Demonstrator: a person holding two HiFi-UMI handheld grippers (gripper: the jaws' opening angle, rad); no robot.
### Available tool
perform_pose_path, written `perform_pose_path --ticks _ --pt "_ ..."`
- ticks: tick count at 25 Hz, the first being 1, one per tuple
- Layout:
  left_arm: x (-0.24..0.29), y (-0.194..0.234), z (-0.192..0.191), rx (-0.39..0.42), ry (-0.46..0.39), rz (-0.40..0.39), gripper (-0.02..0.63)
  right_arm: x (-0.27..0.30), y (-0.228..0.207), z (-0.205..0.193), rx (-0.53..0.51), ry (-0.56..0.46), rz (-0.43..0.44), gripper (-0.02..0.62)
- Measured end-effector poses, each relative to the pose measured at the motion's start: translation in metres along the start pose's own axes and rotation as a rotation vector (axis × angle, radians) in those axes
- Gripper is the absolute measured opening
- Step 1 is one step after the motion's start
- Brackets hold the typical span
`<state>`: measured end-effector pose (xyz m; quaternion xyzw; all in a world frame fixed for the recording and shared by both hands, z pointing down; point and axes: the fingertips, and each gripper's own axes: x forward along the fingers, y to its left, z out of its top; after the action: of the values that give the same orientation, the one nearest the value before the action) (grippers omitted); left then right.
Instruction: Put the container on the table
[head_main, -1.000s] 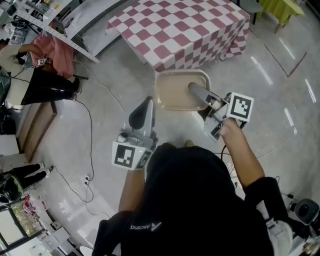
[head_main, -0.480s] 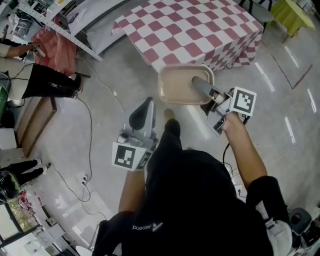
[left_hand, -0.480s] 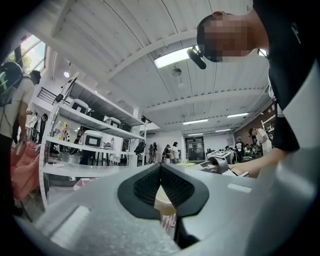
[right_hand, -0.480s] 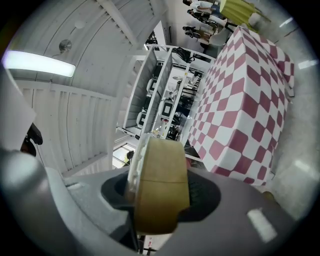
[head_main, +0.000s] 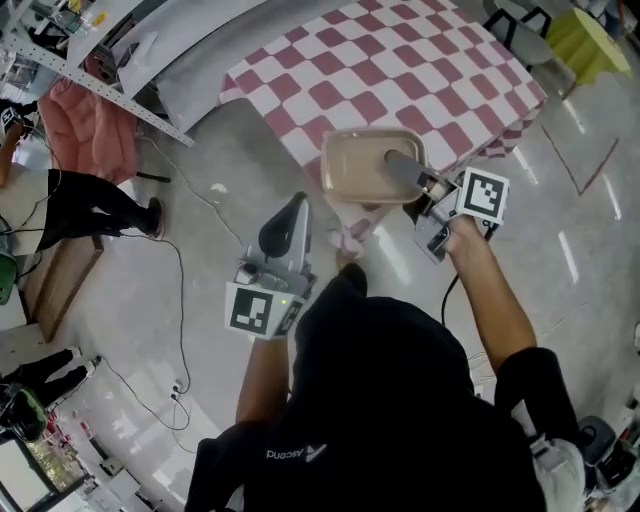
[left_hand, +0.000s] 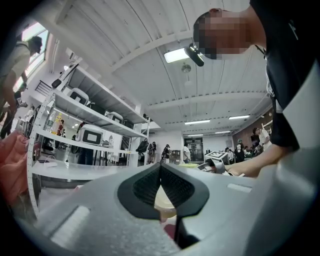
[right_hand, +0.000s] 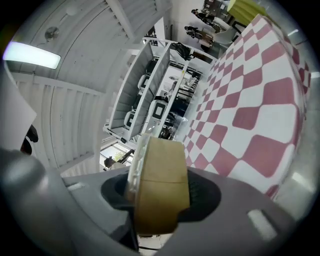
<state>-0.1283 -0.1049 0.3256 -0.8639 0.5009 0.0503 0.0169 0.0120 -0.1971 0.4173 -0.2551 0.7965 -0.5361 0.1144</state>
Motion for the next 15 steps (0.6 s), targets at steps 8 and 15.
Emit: perform_pose_path --ticks 8,15 --pt "0.056 0.085 -0.011 -0.029 0.024 -0.005 0.009 0.097 -0.047 0.051 -0.029 0.072 -0.121 0.193" --pt "0.08 0.117 -0.025 -0.03 0.066 0.043 0.009 0.159 -0.077 0.065 -0.033 0.193 -0.098 0.195"
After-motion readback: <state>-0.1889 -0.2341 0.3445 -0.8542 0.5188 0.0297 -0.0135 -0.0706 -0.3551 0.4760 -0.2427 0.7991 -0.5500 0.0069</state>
